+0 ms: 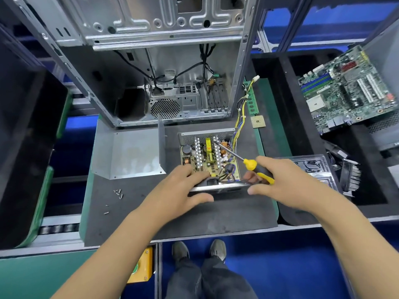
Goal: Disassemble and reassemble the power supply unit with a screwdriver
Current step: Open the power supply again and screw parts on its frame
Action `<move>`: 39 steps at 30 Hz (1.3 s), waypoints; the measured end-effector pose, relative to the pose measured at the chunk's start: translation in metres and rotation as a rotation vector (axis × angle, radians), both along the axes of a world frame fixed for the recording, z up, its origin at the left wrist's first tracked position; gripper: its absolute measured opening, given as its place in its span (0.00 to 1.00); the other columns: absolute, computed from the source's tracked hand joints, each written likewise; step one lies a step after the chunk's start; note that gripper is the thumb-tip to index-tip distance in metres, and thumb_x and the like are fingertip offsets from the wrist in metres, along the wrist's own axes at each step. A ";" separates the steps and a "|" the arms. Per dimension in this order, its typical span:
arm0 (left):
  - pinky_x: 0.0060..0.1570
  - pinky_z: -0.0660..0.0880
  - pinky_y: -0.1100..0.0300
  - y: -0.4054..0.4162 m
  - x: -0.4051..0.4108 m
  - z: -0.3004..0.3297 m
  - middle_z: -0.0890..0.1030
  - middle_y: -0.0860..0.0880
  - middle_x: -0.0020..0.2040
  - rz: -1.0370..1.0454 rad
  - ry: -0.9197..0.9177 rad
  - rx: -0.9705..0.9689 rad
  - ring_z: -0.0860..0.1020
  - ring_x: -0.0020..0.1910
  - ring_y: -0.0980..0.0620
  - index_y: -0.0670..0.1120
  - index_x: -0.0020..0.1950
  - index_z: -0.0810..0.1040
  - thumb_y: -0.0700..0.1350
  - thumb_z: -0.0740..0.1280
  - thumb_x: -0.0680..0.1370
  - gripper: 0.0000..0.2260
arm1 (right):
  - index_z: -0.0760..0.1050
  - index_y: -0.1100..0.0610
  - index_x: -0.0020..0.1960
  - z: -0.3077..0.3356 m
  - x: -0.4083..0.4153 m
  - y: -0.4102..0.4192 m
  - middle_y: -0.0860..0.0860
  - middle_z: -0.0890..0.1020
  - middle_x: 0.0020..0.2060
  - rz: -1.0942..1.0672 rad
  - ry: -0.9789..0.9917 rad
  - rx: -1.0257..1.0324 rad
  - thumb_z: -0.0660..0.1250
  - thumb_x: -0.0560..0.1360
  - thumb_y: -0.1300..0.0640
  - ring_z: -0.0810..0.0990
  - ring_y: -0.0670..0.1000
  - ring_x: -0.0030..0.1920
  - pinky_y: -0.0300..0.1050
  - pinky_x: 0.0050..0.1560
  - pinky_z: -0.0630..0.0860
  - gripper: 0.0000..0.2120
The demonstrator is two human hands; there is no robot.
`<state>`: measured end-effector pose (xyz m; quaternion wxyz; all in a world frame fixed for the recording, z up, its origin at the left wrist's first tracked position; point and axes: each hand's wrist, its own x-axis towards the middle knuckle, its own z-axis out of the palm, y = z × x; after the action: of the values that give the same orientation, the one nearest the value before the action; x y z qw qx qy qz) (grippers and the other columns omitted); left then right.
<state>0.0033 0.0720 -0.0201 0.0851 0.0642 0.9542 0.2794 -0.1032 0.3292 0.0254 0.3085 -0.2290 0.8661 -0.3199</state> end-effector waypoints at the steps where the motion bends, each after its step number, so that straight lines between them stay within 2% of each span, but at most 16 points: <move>1: 0.56 0.73 0.50 0.001 -0.001 0.000 0.75 0.46 0.53 0.000 0.007 -0.007 0.73 0.55 0.46 0.47 0.71 0.75 0.64 0.63 0.75 0.30 | 0.74 0.53 0.45 -0.001 0.000 0.002 0.35 0.83 0.43 -0.013 0.064 -0.010 0.75 0.72 0.55 0.80 0.48 0.43 0.41 0.45 0.75 0.10; 5: 0.60 0.72 0.54 0.002 -0.002 0.000 0.78 0.47 0.57 -0.036 0.064 0.005 0.74 0.58 0.48 0.45 0.66 0.77 0.57 0.69 0.77 0.23 | 0.73 0.45 0.42 -0.006 -0.002 0.004 0.38 0.84 0.42 -0.142 0.098 -0.134 0.74 0.73 0.54 0.79 0.43 0.42 0.44 0.44 0.75 0.10; 7: 0.61 0.72 0.54 0.005 -0.002 0.001 0.79 0.49 0.60 -0.023 0.050 0.028 0.75 0.60 0.49 0.47 0.70 0.75 0.56 0.68 0.78 0.22 | 0.74 0.43 0.42 -0.013 -0.004 0.001 0.40 0.84 0.44 -0.283 0.055 -0.241 0.75 0.72 0.55 0.81 0.42 0.42 0.43 0.42 0.75 0.12; 9: 0.61 0.72 0.55 0.007 -0.001 0.002 0.79 0.50 0.61 0.004 0.061 0.044 0.75 0.61 0.49 0.51 0.74 0.71 0.55 0.68 0.79 0.24 | 0.72 0.42 0.42 -0.023 -0.005 -0.006 0.46 0.84 0.46 -0.437 -0.050 -0.420 0.74 0.72 0.59 0.85 0.48 0.43 0.40 0.39 0.75 0.15; 12: 0.54 0.76 0.51 0.009 0.001 0.002 0.80 0.48 0.53 -0.035 0.127 0.041 0.77 0.53 0.46 0.47 0.71 0.76 0.49 0.71 0.79 0.21 | 0.74 0.46 0.48 -0.037 -0.008 -0.012 0.47 0.82 0.50 -0.600 -0.089 -0.509 0.74 0.74 0.61 0.86 0.54 0.41 0.43 0.41 0.76 0.12; 18: 0.52 0.76 0.55 0.009 -0.001 0.002 0.80 0.49 0.50 -0.026 0.139 0.042 0.78 0.50 0.48 0.46 0.67 0.79 0.49 0.72 0.78 0.18 | 0.74 0.40 0.47 -0.048 -0.009 -0.009 0.48 0.82 0.47 -0.520 0.011 -0.396 0.74 0.74 0.57 0.84 0.47 0.39 0.55 0.50 0.79 0.13; 20: 0.51 0.77 0.53 0.009 -0.003 0.003 0.80 0.50 0.50 -0.028 0.137 0.049 0.78 0.50 0.48 0.46 0.65 0.80 0.49 0.72 0.78 0.17 | 0.73 0.41 0.47 -0.049 -0.008 -0.008 0.44 0.82 0.45 -0.504 0.070 -0.352 0.74 0.74 0.57 0.80 0.45 0.37 0.53 0.49 0.79 0.13; 23: 0.51 0.77 0.53 0.008 -0.006 0.003 0.80 0.50 0.50 -0.035 0.128 0.055 0.79 0.50 0.49 0.45 0.64 0.80 0.51 0.71 0.77 0.18 | 0.72 0.46 0.47 -0.052 -0.005 -0.011 0.40 0.82 0.42 -0.493 0.182 -0.272 0.72 0.74 0.55 0.79 0.47 0.37 0.47 0.42 0.77 0.10; 25: 0.51 0.77 0.54 0.009 -0.007 0.002 0.80 0.51 0.50 -0.029 0.116 0.062 0.78 0.50 0.50 0.45 0.64 0.81 0.53 0.69 0.76 0.19 | 0.71 0.48 0.46 -0.053 -0.003 -0.015 0.36 0.82 0.41 -0.503 0.200 -0.234 0.72 0.75 0.54 0.79 0.45 0.38 0.44 0.38 0.75 0.09; 28: 0.51 0.74 0.59 0.009 -0.006 0.000 0.79 0.53 0.48 -0.021 0.121 0.068 0.76 0.49 0.52 0.46 0.64 0.81 0.55 0.67 0.77 0.19 | 0.71 0.46 0.42 -0.051 -0.004 -0.021 0.39 0.83 0.40 -0.538 0.171 -0.242 0.72 0.74 0.55 0.80 0.45 0.36 0.51 0.39 0.79 0.10; 30: 0.51 0.73 0.61 0.008 -0.007 -0.002 0.78 0.53 0.48 -0.017 0.125 0.069 0.75 0.48 0.53 0.46 0.64 0.80 0.56 0.64 0.78 0.20 | 0.72 0.46 0.44 -0.048 -0.006 -0.023 0.39 0.83 0.42 -0.573 0.135 -0.292 0.72 0.74 0.57 0.81 0.46 0.36 0.54 0.40 0.81 0.10; 34: 0.52 0.74 0.58 0.009 -0.005 -0.003 0.78 0.52 0.49 -0.015 0.114 0.080 0.76 0.49 0.52 0.47 0.64 0.80 0.57 0.63 0.78 0.21 | 0.71 0.50 0.48 -0.048 -0.012 -0.021 0.37 0.83 0.41 -0.485 0.133 -0.172 0.70 0.74 0.58 0.81 0.44 0.41 0.43 0.39 0.76 0.08; 37: 0.53 0.74 0.57 0.010 -0.004 -0.004 0.78 0.52 0.49 -0.011 0.111 0.084 0.76 0.50 0.51 0.47 0.64 0.80 0.57 0.63 0.78 0.21 | 0.72 0.56 0.46 -0.050 -0.016 -0.020 0.46 0.85 0.42 -0.347 0.055 0.039 0.69 0.75 0.57 0.80 0.51 0.50 0.48 0.47 0.77 0.06; 39: 0.53 0.73 0.57 0.010 -0.003 -0.004 0.78 0.51 0.49 -0.009 0.112 0.084 0.76 0.50 0.51 0.46 0.65 0.80 0.57 0.63 0.78 0.21 | 0.73 0.59 0.44 -0.050 -0.021 -0.022 0.51 0.85 0.43 -0.308 -0.002 0.117 0.70 0.73 0.57 0.81 0.53 0.49 0.48 0.47 0.78 0.08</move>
<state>-0.0001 0.0820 -0.0244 0.0299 0.0878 0.9446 0.3147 -0.1240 0.3072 -0.0242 0.2694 -0.0749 0.9078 -0.3127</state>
